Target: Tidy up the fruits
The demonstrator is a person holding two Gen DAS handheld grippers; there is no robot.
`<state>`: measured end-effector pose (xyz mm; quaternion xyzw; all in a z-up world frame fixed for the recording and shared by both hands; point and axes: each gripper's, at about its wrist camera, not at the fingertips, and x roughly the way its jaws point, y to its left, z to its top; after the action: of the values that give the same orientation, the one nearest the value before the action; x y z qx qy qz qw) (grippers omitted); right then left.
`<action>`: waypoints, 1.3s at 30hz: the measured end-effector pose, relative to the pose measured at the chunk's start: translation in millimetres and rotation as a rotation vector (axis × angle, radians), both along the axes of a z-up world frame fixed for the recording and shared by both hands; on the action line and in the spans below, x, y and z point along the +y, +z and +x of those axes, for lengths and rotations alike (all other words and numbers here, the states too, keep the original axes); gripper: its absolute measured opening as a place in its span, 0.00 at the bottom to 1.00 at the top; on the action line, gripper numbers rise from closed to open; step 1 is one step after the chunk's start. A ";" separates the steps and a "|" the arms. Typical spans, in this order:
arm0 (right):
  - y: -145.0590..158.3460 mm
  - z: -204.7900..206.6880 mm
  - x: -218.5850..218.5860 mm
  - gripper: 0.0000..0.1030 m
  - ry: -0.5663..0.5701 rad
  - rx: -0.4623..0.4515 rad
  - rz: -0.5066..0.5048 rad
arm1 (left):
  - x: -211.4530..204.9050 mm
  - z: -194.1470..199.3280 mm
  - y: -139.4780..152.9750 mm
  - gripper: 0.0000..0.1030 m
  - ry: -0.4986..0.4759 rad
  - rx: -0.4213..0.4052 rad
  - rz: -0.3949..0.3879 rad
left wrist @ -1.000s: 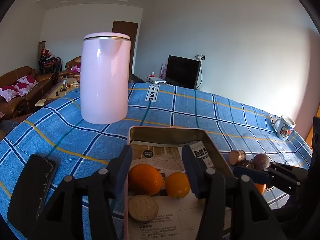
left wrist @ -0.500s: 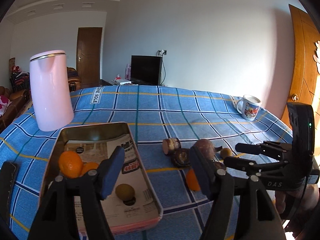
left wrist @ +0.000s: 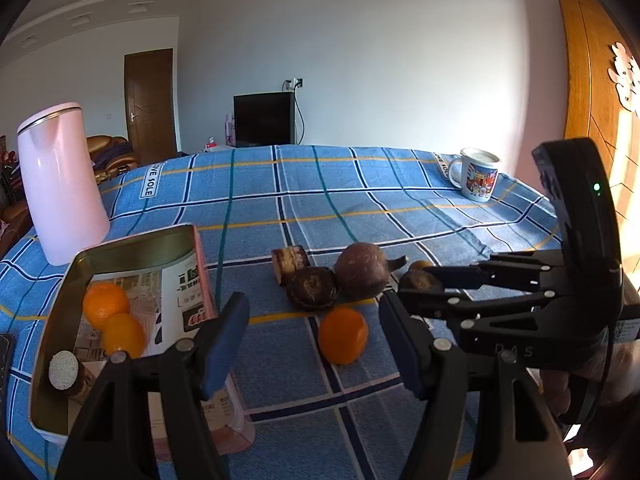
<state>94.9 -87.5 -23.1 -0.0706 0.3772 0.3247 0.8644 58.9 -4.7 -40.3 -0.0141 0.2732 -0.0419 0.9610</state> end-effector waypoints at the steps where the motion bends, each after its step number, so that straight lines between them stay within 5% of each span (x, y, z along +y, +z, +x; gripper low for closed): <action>1: 3.9 -4.1 -6.8 0.39 -0.030 -0.035 0.003 | -3.5 1.0 -0.3 0.67 -0.004 0.003 0.007; 6: 17.9 -13.8 -37.6 0.39 -0.144 -0.160 0.025 | -19.8 10.0 -2.1 0.65 -0.034 0.037 0.029; 22: 26.2 -11.5 -50.9 0.39 -0.145 -0.186 0.091 | -39.1 46.6 -33.7 0.62 -0.072 0.266 0.019; 26: 25.3 -10.9 -50.7 0.39 -0.138 -0.180 0.097 | -36.3 50.2 -37.7 0.38 -0.073 0.299 -0.005; 39: 29.3 -16.1 -57.7 0.39 -0.127 -0.201 0.147 | -32.2 30.5 -19.8 0.34 -0.039 0.155 0.002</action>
<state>78.9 -145.2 6.2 -0.0151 0.2675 0.2875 0.9195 89.4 -36.9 -60.1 -0.0113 0.3469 -0.0590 0.9360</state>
